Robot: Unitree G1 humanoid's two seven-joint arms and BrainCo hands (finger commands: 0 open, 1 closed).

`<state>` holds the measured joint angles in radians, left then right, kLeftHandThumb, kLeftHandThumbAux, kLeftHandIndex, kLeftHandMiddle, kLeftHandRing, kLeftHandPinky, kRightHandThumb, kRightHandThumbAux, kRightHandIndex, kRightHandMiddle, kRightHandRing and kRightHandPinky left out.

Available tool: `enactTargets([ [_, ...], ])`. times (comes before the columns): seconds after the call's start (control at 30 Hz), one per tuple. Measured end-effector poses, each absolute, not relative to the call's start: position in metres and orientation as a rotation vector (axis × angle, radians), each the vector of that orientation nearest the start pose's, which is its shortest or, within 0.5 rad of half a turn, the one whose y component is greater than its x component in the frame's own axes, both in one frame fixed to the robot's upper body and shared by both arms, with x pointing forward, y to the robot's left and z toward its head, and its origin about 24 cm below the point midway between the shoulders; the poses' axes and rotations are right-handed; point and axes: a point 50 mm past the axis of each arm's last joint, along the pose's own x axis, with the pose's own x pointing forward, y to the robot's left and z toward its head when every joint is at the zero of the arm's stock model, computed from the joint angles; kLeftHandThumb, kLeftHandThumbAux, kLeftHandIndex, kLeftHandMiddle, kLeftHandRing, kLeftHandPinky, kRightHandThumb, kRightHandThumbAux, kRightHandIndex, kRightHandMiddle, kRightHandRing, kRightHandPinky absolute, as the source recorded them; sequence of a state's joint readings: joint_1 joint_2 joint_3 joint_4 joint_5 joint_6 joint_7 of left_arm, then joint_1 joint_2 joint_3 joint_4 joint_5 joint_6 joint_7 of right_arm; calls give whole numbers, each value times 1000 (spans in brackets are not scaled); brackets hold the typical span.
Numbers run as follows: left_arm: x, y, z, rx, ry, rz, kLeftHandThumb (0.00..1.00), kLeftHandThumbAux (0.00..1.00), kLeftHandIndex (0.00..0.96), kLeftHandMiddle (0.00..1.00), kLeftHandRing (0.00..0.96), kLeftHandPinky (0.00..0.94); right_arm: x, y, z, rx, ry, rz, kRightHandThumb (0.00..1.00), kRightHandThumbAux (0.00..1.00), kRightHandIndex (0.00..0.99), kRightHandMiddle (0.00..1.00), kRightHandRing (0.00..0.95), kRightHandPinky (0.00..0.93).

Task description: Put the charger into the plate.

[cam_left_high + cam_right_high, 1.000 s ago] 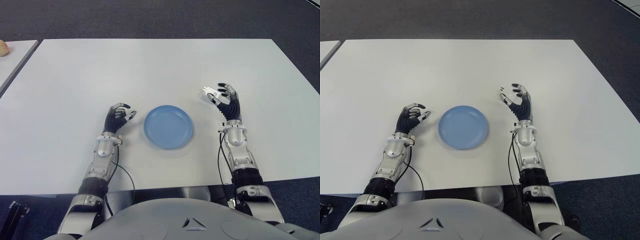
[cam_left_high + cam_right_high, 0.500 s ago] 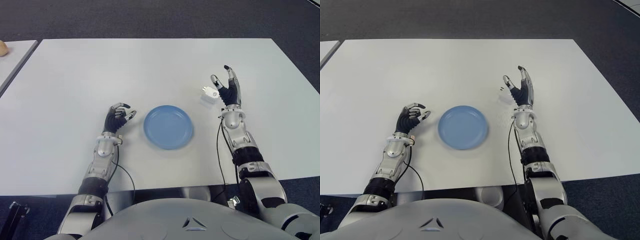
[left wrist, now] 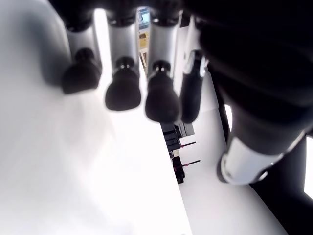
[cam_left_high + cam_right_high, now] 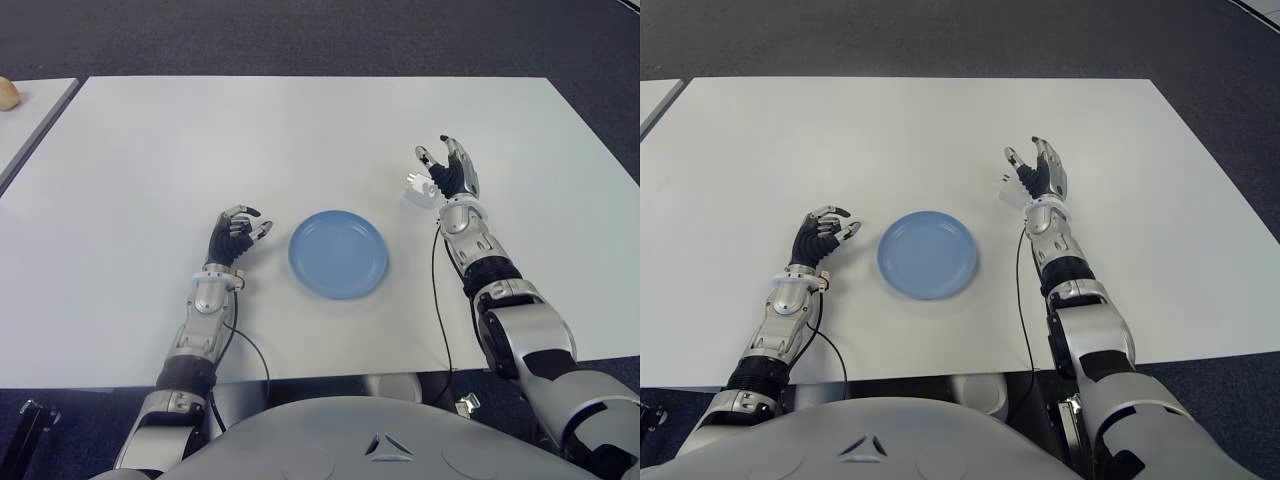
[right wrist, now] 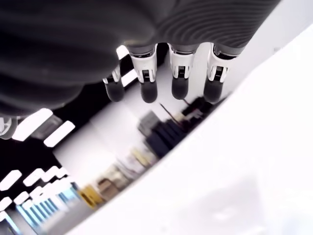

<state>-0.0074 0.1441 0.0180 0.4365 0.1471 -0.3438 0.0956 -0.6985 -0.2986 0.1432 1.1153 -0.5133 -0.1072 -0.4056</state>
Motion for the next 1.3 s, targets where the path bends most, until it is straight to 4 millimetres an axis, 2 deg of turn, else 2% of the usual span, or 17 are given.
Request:
enactTargets([
  [0.33,238,190,-18,284,85,68,707,716,438,788,789,797,356,-208,21,-1043,253,-139,592,203,0,0,0,0],
  [0.67,237,190,-18,285,86,69,708,715,438,789,784,792,355,-205,13,-1135,351,-37,594,179,0,0,0,0],
  [1.3,237,190,-17,285,86,73,707,716,438,785,780,783,353,-208,8,-1252,444,27,581,194,0,0,0,0],
])
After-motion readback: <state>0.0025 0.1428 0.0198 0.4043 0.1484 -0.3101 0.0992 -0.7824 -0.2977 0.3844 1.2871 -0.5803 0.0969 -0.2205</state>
